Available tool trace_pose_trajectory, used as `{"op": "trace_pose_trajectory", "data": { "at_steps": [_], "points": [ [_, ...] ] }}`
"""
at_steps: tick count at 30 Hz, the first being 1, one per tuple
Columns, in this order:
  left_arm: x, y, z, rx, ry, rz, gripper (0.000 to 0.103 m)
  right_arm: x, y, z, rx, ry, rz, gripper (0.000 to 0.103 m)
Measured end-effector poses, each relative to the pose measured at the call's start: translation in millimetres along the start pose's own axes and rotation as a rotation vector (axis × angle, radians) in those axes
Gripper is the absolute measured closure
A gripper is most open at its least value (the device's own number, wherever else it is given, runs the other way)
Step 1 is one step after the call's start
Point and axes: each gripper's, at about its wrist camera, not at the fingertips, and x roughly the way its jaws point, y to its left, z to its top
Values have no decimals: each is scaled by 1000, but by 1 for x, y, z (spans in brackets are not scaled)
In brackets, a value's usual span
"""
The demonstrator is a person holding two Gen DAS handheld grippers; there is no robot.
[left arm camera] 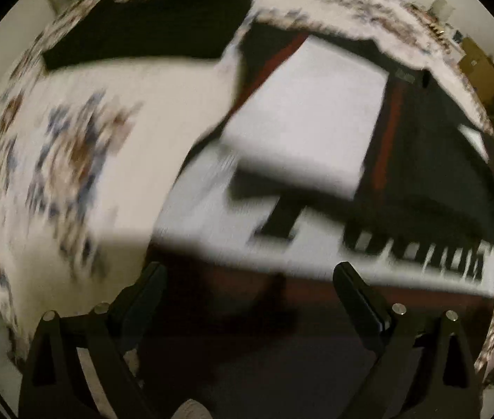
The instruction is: Fold small clothes
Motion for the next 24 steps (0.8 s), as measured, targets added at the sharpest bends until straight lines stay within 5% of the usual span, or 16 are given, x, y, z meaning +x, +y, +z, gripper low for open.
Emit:
{"op": "trace_pose_trajectory", "data": {
  "at_steps": [7,12,20,23,24],
  "points": [
    [11,42,-88,-87,55,59,5,29,-91,-74,67,98,-54,29],
    [23,64,-125,-134,65,96,5,55,-130,-114,63,163,-3,29],
    [48,68,-150,-175,93,4,5,68,-149,-141,61,191,107,29],
    [46,60,-157,-152,81,-47,18,75,-154,-153,62,221,176,29],
    [44,56,-160,-139,67,-71,32,76,-157,-155,66,214,185,29]
  ]
}}
